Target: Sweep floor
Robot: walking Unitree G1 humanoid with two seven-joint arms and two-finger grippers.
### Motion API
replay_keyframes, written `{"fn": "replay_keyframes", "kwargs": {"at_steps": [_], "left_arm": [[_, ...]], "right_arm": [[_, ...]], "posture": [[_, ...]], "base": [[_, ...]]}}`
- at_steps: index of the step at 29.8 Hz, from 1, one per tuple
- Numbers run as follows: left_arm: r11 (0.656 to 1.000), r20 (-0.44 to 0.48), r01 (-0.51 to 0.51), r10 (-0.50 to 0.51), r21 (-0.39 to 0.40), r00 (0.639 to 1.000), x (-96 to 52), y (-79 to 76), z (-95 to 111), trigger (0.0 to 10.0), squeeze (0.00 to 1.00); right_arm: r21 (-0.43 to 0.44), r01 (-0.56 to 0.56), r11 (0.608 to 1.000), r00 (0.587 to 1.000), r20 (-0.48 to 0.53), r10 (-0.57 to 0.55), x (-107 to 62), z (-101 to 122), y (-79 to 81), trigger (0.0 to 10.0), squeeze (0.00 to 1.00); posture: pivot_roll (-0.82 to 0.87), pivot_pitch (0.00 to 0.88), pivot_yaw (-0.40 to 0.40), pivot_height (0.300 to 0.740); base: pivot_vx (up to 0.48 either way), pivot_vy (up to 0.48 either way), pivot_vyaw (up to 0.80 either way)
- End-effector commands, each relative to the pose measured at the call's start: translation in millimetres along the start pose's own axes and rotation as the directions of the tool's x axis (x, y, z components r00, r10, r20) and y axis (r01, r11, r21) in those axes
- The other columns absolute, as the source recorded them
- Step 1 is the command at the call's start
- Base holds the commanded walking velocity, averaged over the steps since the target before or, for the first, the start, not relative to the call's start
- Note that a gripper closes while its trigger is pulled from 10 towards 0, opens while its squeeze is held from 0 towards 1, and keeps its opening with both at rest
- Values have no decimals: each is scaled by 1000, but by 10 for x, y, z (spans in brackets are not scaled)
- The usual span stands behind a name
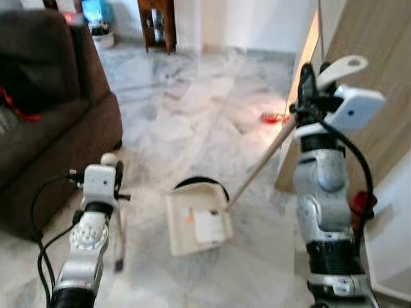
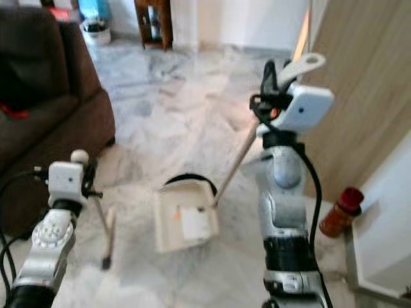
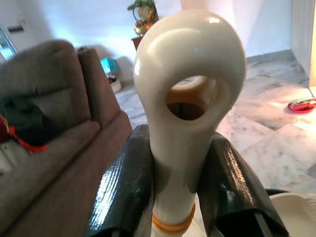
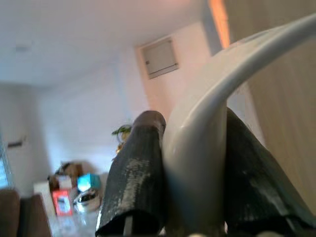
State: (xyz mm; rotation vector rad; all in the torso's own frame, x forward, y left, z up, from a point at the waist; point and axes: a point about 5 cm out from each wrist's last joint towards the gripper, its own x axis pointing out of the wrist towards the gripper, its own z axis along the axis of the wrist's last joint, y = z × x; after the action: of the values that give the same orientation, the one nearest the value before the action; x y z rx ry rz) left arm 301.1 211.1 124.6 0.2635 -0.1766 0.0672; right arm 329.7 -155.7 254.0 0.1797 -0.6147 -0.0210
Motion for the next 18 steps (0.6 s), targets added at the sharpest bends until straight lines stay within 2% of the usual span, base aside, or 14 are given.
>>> {"fn": "replay_keyframes", "kwargs": {"at_steps": [1,18], "left_arm": [[1000,58,10,-10,4,998,56,-26,129,10000,0],[1000,59,10,-10,4,998,65,-29,144,10000,0]], "right_arm": [[1,16,1000,997,73,-16,45,156,-35,10000,0],[13,10,1000,997,75,-11,48,162,-15,10000,0]], "posture": [[26,0,35,740],[35,0,35,740]], "base": [[300,0,0],[306,0,0]]}}
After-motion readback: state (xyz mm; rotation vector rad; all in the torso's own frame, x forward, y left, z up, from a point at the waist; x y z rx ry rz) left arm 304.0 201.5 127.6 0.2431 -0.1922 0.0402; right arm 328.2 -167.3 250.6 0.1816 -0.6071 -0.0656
